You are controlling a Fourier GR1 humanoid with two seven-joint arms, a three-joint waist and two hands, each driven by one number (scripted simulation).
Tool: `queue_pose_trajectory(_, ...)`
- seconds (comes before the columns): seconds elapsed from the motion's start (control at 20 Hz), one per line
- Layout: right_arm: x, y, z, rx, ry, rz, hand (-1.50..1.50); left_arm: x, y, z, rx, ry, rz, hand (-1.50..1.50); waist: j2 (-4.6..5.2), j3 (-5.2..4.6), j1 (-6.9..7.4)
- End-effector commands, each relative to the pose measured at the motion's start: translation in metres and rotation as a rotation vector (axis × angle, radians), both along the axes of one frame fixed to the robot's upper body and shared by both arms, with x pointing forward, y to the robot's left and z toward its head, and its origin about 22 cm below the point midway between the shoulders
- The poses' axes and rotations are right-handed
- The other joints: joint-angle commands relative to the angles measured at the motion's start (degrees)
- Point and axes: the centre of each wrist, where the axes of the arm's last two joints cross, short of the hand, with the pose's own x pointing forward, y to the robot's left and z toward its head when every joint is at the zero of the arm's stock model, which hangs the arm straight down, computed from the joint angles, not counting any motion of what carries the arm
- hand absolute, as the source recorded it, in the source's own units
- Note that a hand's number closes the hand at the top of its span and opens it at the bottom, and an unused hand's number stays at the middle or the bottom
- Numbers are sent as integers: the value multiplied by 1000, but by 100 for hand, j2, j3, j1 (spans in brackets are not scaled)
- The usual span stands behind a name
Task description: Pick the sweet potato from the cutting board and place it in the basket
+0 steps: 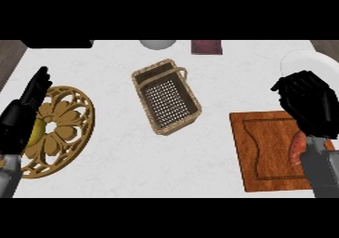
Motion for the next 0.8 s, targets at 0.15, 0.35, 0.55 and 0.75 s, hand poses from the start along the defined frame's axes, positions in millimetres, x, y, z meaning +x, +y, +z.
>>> queue_pose_trajectory(0.15, 36, 79, 11, -106, 66, -246, -150, 9, -33, -1, 5, -26, -115, 0, -14, -30, 88)
queue_pose_trajectory(0.35, 39, 2, 29, -457, 177, -443, -150, 3, -20, -8, 15, -32, -91, 0, -68, -69, -30)
queue_pose_trajectory(0.55, 43, -48, 51, -788, 409, -469, -150, 7, -18, -4, 14, -35, -86, 0, -57, -87, -33)
queue_pose_trajectory(0.75, 39, -67, 85, -1102, 643, -294, -150, 8, -13, 0, 17, -30, -90, 0, -94, -98, 9)
